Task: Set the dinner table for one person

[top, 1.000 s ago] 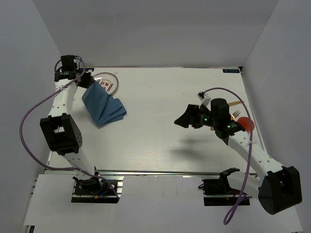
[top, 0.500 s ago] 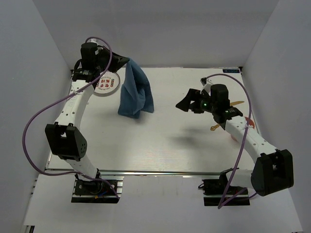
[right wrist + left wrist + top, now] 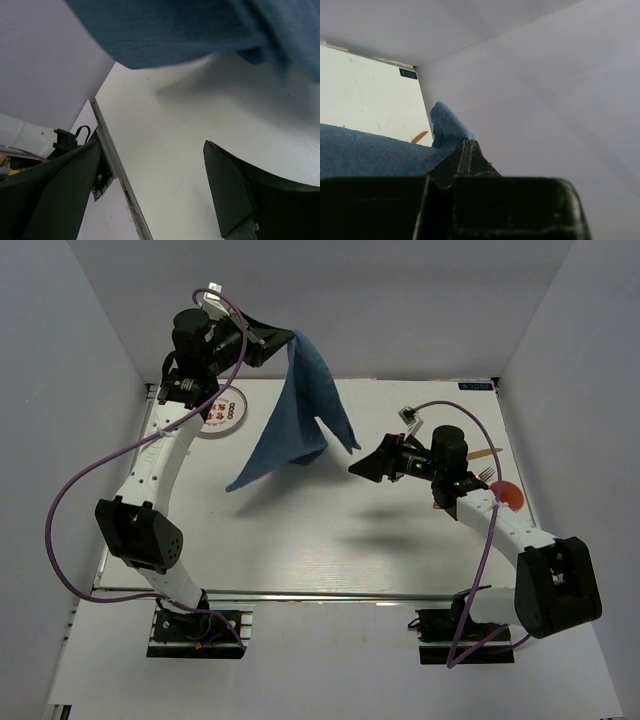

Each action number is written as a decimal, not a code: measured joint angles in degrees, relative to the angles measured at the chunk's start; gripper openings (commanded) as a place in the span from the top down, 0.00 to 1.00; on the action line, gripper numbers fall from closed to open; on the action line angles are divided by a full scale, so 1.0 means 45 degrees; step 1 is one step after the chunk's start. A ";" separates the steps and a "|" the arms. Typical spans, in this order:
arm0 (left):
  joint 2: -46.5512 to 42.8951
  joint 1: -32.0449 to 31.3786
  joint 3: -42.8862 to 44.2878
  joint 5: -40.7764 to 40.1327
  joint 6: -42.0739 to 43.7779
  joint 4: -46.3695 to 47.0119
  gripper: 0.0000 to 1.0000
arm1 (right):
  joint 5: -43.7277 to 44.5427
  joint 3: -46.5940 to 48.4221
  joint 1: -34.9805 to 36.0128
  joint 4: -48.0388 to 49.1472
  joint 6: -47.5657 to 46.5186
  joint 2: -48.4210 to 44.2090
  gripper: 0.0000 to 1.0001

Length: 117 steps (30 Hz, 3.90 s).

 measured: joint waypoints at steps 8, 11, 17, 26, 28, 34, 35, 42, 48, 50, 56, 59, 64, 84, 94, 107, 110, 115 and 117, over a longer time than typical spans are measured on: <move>0.0005 -0.0646 -0.0005 -0.1122 -0.0092 -0.0767 1.00 | 0.0680 0.0000 0.0476 0.0117 -0.0131 -0.0403 0.12; 0.0005 -0.1054 -0.0005 -0.1865 -0.0126 -0.0971 1.00 | 0.1321 0.0015 0.0840 0.0165 0.0117 -0.0675 0.12; -0.0010 -0.2176 -0.0170 -0.3861 -0.0398 -0.1234 1.00 | 0.3847 0.1656 0.2783 -0.1287 -0.0500 -0.0044 0.16; -0.0010 -0.3565 -0.0389 -0.7091 -0.0928 -0.2259 1.00 | 0.8922 0.4954 0.5396 -0.2992 -0.2793 0.2701 0.16; -0.0010 -0.3725 -0.0389 -0.7519 -0.0942 -0.2380 1.00 | 0.9734 0.4983 0.5683 -0.3109 -0.3089 0.3133 0.17; -0.0078 -0.4056 -0.0520 -0.8233 -0.0947 -0.2433 1.00 | 1.2410 0.5532 0.6232 -0.3249 -0.3483 0.4692 0.21; -0.0141 -0.4075 -0.0602 -0.8291 -0.0947 -0.2438 1.00 | 1.2813 0.5586 0.6285 -0.3191 -0.3483 0.4862 0.22; -0.0719 -0.4177 -0.1069 -0.8582 -0.0937 -0.2497 1.00 | 1.4343 0.5872 0.6513 -0.2302 -0.3444 0.5469 0.18; -0.0928 -0.4182 -0.1069 -0.8490 -0.0865 -0.2497 1.00 | 1.4537 0.5969 0.6887 -0.1112 -0.3245 0.5751 0.18; -0.0933 -0.4182 -0.1069 -0.8364 -0.0831 -0.2501 1.00 | 1.4596 0.6193 0.6951 -0.0797 -0.3269 0.6081 0.45; -0.1010 -0.4065 -0.1069 -0.8228 -0.0680 -0.2603 1.00 | 1.5426 0.6781 0.6878 -0.0748 -0.3152 0.7038 1.00; -0.1117 -0.4036 -0.1049 -0.8378 -0.0491 -0.2642 1.00 | 1.5951 0.6533 0.6441 -0.0903 -0.3177 0.6858 1.00; -0.1025 -0.3789 -0.0136 -0.8942 -0.0015 -0.3050 1.00 | 1.5854 0.5693 0.4920 -0.1569 -0.3492 0.5095 1.00; -0.3317 -0.3764 -0.8184 -1.1924 -0.2249 -0.1438 1.00 | 0.6271 -0.0748 0.2424 -0.1122 0.1268 0.3478 0.11; -0.7057 -0.3764 -1.0938 -1.2930 -0.3070 -0.2195 1.00 | 0.6329 -0.1321 0.2628 -0.0481 0.1904 0.2399 0.11; -0.7665 -0.3764 -1.2133 -1.2959 -0.3181 -0.2963 1.00 | 0.8068 -0.1481 0.2579 0.2084 0.6212 0.5115 0.40; -0.7669 -0.3759 -1.2133 -1.2959 -0.3177 -0.3075 1.00 | 0.8242 -0.1141 0.2516 0.2365 0.6533 0.5790 0.60; -0.7674 -0.3662 -1.2133 -1.2876 -0.2905 -0.3123 1.00 | 0.8835 -0.0947 0.2414 0.2098 0.6441 0.6207 1.00; -0.7601 -0.3599 -1.2123 -1.2774 -0.2409 -0.2875 1.00 | 0.9228 -0.0806 0.2390 0.1554 0.5999 0.5916 1.00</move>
